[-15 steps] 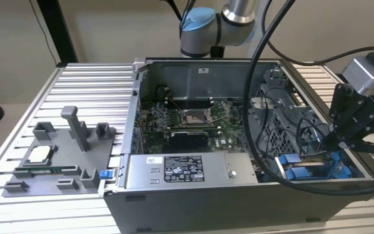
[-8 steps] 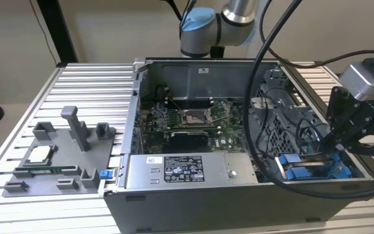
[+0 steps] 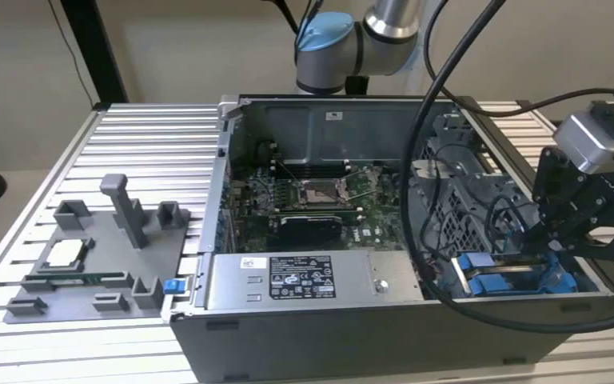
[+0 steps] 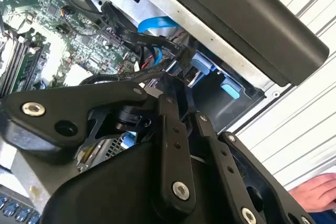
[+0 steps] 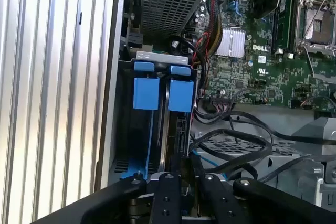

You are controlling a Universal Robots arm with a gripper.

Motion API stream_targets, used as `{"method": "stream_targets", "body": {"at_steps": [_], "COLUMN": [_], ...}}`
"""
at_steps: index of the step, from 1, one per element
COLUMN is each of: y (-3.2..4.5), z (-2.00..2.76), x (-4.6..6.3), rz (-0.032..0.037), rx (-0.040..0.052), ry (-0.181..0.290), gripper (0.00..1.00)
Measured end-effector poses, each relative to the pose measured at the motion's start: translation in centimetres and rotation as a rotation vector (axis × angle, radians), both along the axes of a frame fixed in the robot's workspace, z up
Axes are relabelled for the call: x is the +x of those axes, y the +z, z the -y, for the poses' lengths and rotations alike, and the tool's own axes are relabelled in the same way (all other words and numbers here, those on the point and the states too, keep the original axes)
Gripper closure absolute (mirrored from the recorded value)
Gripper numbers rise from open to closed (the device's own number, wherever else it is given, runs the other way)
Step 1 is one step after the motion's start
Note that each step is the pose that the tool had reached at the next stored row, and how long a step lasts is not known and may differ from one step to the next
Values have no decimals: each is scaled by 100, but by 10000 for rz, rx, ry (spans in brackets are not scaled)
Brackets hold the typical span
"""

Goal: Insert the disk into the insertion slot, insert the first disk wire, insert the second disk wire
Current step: 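Insert the first disk wire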

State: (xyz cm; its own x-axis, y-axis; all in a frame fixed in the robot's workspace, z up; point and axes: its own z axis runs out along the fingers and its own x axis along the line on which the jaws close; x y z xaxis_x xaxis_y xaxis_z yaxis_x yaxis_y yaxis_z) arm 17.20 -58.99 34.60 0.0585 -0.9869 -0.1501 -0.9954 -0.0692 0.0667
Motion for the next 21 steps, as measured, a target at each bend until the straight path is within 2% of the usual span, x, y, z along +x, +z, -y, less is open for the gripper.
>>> {"method": "stream_targets", "body": {"at_steps": [2, 7, 14, 21], "y": [-17, -34, -47, -64], "z": [0, -5, -6, -6], "x": [0, -1, -12, -22], "rz": [29, 32, 32, 32], "rx": [0, 2, -1, 0], "ry": [-1, -55, -513, -584], "gripper": [100, 100, 100, 100]}}
